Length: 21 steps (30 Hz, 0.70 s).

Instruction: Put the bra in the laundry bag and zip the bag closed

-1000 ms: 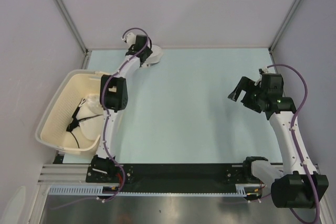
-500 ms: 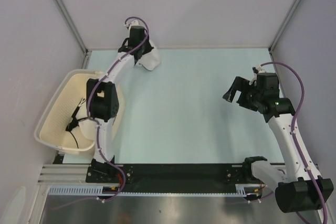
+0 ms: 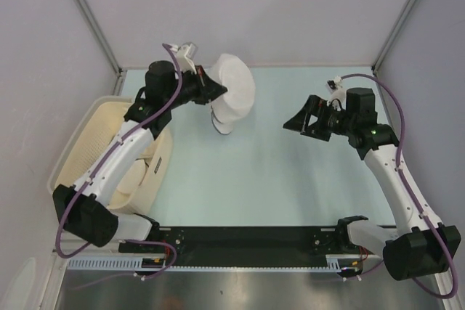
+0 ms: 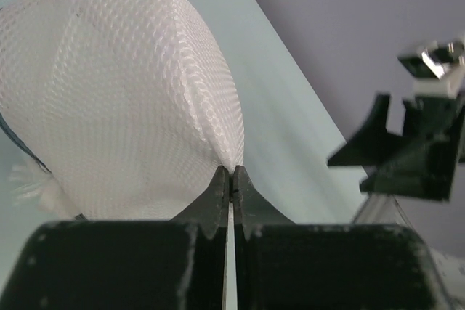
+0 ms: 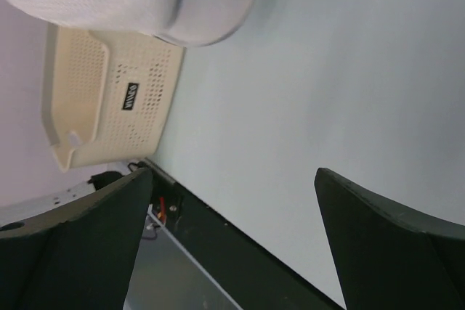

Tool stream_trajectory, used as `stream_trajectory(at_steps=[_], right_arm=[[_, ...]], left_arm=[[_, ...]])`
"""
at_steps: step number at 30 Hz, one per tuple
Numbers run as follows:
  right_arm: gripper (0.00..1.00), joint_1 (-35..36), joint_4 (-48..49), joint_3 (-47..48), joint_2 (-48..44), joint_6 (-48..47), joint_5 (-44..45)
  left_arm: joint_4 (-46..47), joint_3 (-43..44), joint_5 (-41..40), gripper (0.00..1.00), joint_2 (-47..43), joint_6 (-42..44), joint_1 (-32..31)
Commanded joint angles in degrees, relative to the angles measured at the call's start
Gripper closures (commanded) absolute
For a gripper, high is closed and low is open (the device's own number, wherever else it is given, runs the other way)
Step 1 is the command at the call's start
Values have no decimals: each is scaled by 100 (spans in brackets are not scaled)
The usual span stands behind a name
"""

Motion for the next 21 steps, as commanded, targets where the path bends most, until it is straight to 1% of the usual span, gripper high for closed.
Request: stream_trajectory(at_steps=[1, 2, 3, 4, 8, 10, 13, 14, 15, 16, 17, 18, 19, 20, 21], right_arm=[[0, 253, 1822, 43, 82, 443, -1464], [0, 332, 2142, -10, 126, 575, -1580], [0, 403, 2476, -141, 161, 915, -1773], [0, 551, 3027, -177, 249, 1032, -1818], [0, 755, 3243, -168, 548, 919, -1546], [0, 790, 3392, -265, 680, 1006, -1564], [0, 1001, 3402, -283, 926, 1024, -1476], [0, 1166, 3393, -265, 1005, 981, -1397], [3, 1203, 3402, -256, 1040, 1015, -1405], [6, 1256, 3767, -282, 1075, 1111, -1458], [12, 1291, 3919, -378, 1084, 1364, -1476], [41, 1326, 4016, -423, 1111, 1463, -1432], [58, 1326, 4121, -467, 1120, 1577, -1440], [71, 1318, 4122, -493, 1128, 1647, -1467], [89, 1274, 3975, -528, 1102, 1683, -1484]], left_arm=[[569, -765, 1577, 100, -728, -325, -105], [675, -1010, 1701, 100, -852, -508, -140], [772, -1134, 1893, 100, -984, -597, -176], [877, -1231, 1939, 100, -1107, -694, -228], [870, -1635, 2106, 100, -1704, -747, -290], [913, -1750, 2220, 100, -1829, -800, -282], [1080, -1926, 2483, 100, -1961, -1011, -334], [1098, -1987, 2519, 100, -1987, -1081, -352], [1107, -2014, 2528, 100, -2040, -1090, -369], [1098, -2049, 2554, 100, -2058, -1099, -413], [1107, -2084, 2589, 100, -2066, -1125, -422], [1107, -2093, 2607, 100, -2066, -1134, -431], [1107, -2111, 2616, 100, -2049, -1117, -440], [1063, -2076, 2538, 100, -2032, -1047, -448], [845, -1989, 2389, 91, -2014, -890, -448]])
